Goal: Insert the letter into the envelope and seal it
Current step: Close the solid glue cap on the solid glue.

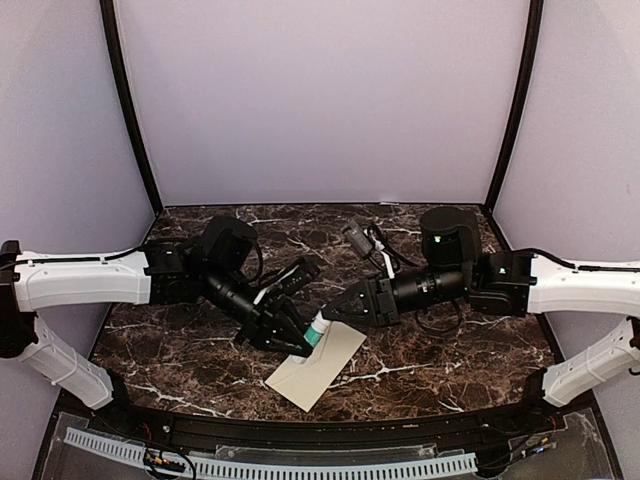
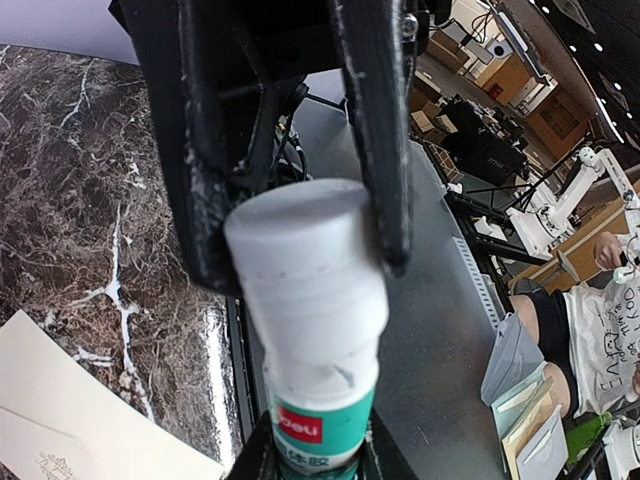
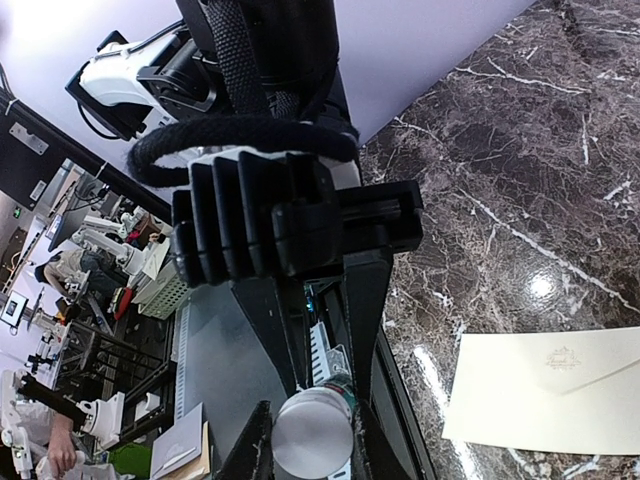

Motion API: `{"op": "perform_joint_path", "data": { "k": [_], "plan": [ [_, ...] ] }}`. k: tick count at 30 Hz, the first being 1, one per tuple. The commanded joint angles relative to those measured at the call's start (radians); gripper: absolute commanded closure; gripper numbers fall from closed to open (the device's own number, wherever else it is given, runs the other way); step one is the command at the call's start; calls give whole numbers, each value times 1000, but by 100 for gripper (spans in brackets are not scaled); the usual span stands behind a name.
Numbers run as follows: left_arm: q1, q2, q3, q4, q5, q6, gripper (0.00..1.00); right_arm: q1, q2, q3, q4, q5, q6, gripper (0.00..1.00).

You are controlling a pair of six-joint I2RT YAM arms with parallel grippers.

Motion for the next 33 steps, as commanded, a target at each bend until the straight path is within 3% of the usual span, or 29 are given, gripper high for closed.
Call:
{"op": "perform_joint_path", "data": {
  "k": [1, 33],
  "plan": [
    [1, -1, 23, 48, -22, -12, 100, 34, 5, 24, -3, -50, -8, 85],
    [50, -13, -2, 137, 17, -107, 100, 144, 74, 46, -71, 6, -11, 89]
  ]
}}
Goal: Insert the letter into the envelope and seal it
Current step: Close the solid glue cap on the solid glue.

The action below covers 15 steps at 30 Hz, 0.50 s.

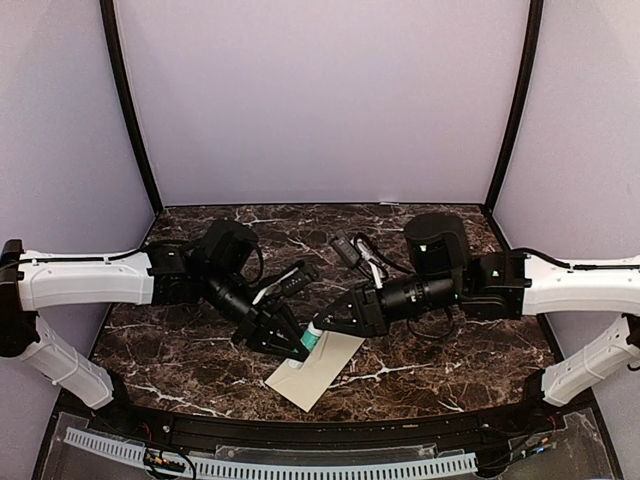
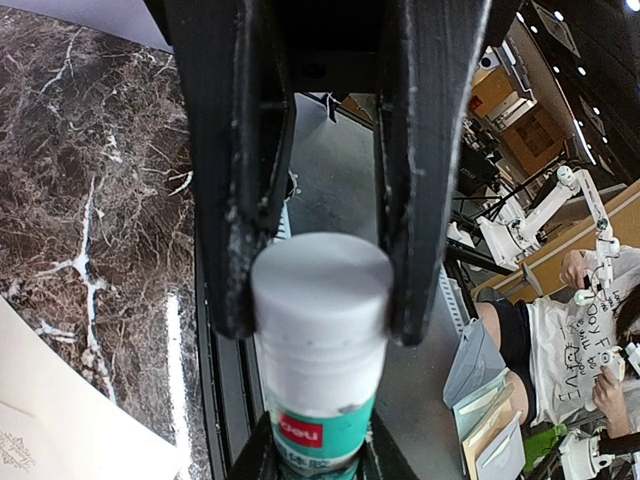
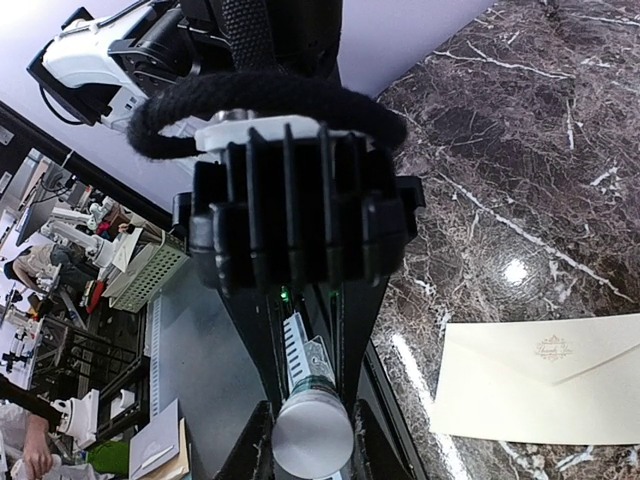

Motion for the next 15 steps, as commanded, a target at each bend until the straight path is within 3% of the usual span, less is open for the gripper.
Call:
{"op": "perform_joint_path", "data": {
  "k": [1, 15],
  "plan": [
    [35, -32, 6, 156, -38, -32, 100, 78, 37, -3, 8, -105, 26, 89],
    [60, -77, -30, 243, -28, -71, 100, 131, 95, -23, 64, -172, 81, 91]
  ]
}}
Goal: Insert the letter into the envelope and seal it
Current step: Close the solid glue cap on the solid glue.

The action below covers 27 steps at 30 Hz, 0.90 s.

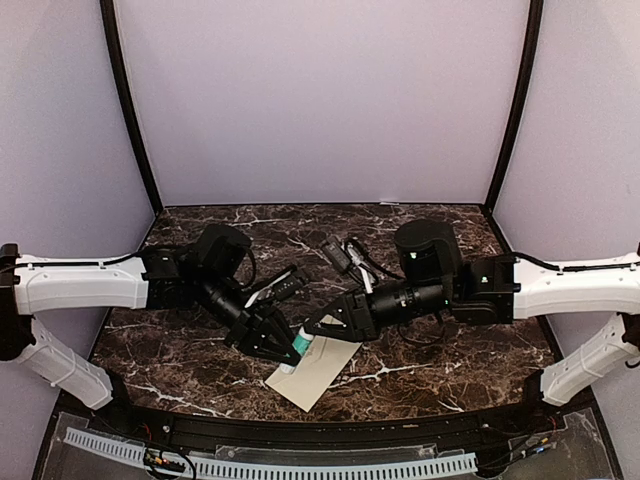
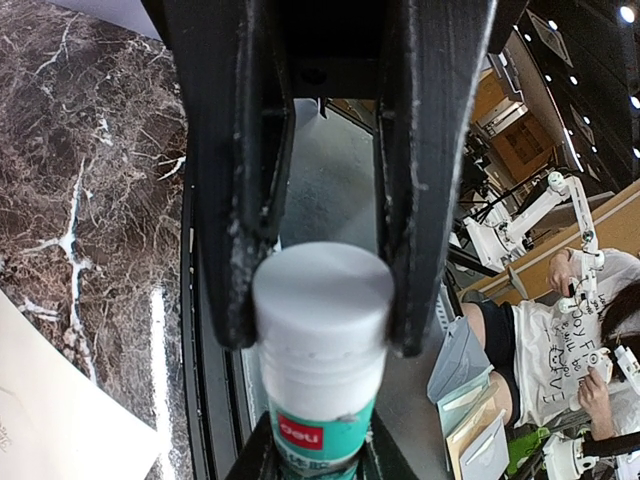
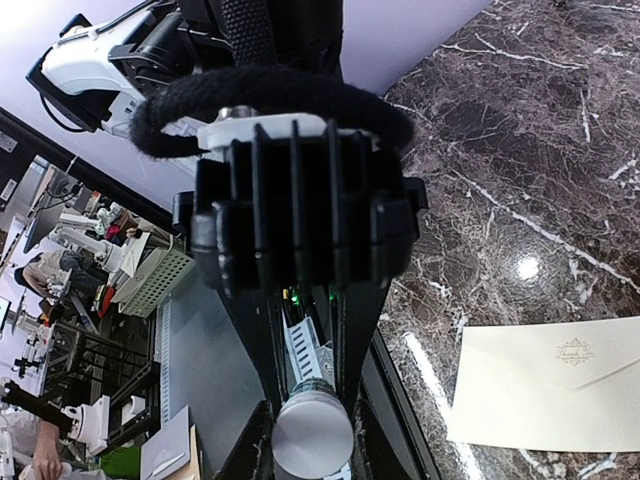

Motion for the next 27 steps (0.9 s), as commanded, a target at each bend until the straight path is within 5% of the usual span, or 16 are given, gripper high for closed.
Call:
{"op": "perform_joint_path", "data": {
  "k": [1, 12, 15, 21, 27],
  "plan": [
    [49, -47, 23, 238, -64, -42, 100, 106, 58, -20, 10, -185, 35, 91],
    [64, -47, 17, 245, -51, -40, 100, 130, 43, -4, -14, -149, 30, 92],
    [61, -41, 32, 204, -53, 8, 100, 130, 2, 32, -77, -25, 22, 81],
    [33, -46, 35, 178, -66, 42, 100, 104, -101, 99, -213, 257, 42, 41],
    [22, -47, 41, 176, -74, 48, 100, 92, -156, 128, -251, 412, 66, 34]
  ]
}}
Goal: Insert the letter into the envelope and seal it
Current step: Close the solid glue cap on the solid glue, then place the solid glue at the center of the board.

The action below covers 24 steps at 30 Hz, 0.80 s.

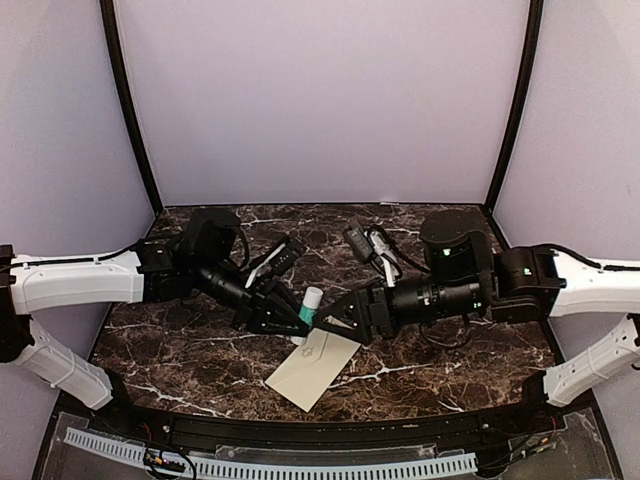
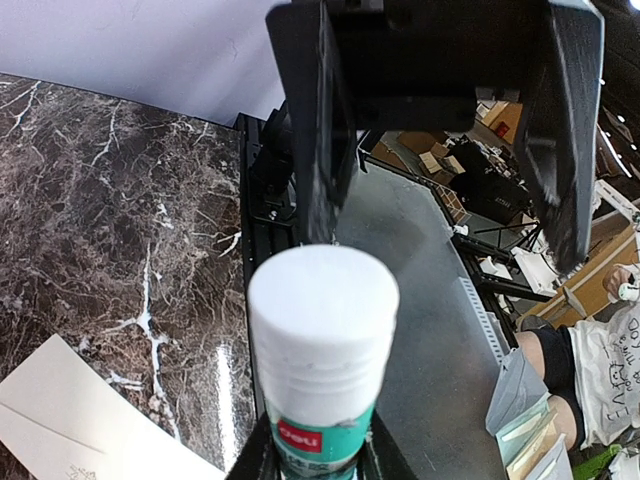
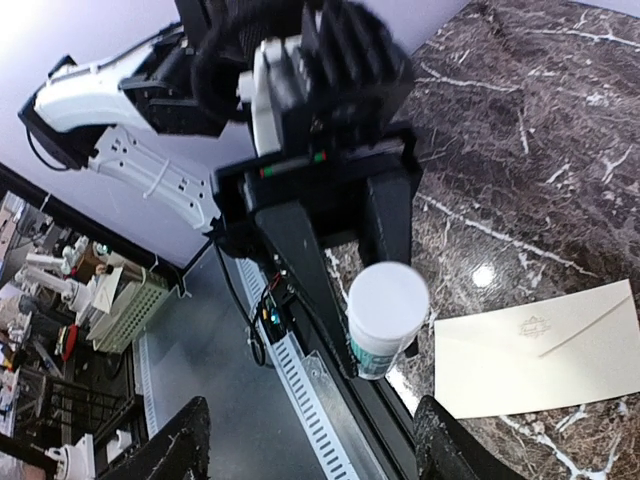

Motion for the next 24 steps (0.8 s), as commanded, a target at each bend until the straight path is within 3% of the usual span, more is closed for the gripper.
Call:
{"op": "perform_joint_path", "data": {
  "k": [1, 12, 24],
  "plan": [
    [-8, -29, 24, 29, -19, 23, 100, -8, -42, 60, -40, 185, 23, 33],
    [-12, -31, 25, 0, -35, 22, 100, -6, 106, 192, -103, 212, -2, 40],
    [-11, -26, 30, -8, -43, 23, 100, -7, 167, 203, -87, 173, 3, 68]
  ]
}}
